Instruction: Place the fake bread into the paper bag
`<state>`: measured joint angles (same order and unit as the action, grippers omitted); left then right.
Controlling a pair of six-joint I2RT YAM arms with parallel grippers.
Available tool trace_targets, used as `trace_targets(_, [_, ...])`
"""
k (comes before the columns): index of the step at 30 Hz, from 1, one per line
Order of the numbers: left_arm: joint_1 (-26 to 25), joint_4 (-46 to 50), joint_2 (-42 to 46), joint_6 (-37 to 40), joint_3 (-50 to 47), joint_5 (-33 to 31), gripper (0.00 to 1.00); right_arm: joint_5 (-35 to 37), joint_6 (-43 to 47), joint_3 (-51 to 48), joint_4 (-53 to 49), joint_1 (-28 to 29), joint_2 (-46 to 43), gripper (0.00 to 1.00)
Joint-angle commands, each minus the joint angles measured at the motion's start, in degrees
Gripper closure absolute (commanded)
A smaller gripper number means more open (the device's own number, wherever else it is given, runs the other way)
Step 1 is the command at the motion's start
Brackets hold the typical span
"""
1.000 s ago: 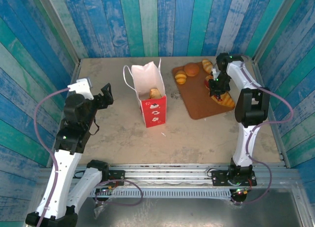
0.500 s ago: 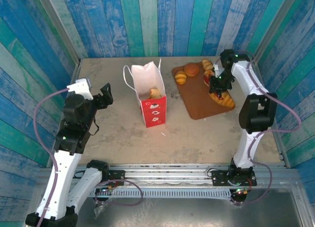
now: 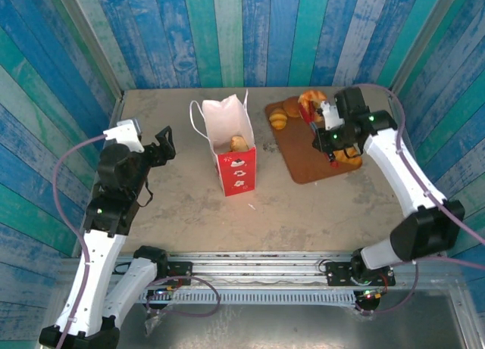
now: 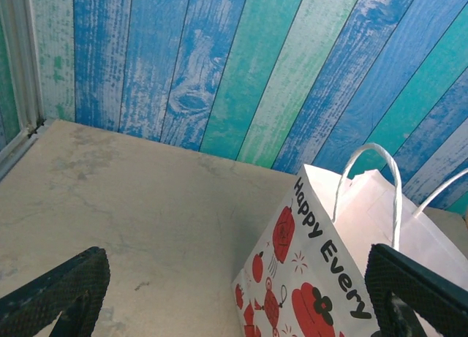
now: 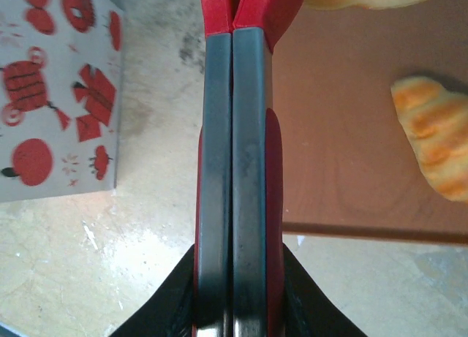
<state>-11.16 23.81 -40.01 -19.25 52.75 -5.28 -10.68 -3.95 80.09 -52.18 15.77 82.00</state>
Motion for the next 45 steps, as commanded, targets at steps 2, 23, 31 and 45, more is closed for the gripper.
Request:
trace_targets(2, [-0.1,-2.4,-0.4,-1.8,0.9,2.5,0.06,3.8,-1.2,-3.5,9.8,2.5,-6.8,0.93])
trace_targets(23, [-0.1,-4.3,-11.1,-13.5,10.6,16.6,0.06,17.7,-1.0,-0.4,18.3,27.5,-17.7,0.94])
trace_targets(31, [-0.2,-8.2,-14.2,-15.2,9.5,19.0,0.03,15.6,-0.7,3.4,21.0,33.3,-14.1,0.94])
trace_targets(45, [-0.1,-11.4,-16.7,-16.3,6.0,20.1,0.07,8.6,-5.2,4.6,26.1,37.8,-8.5,0.94])
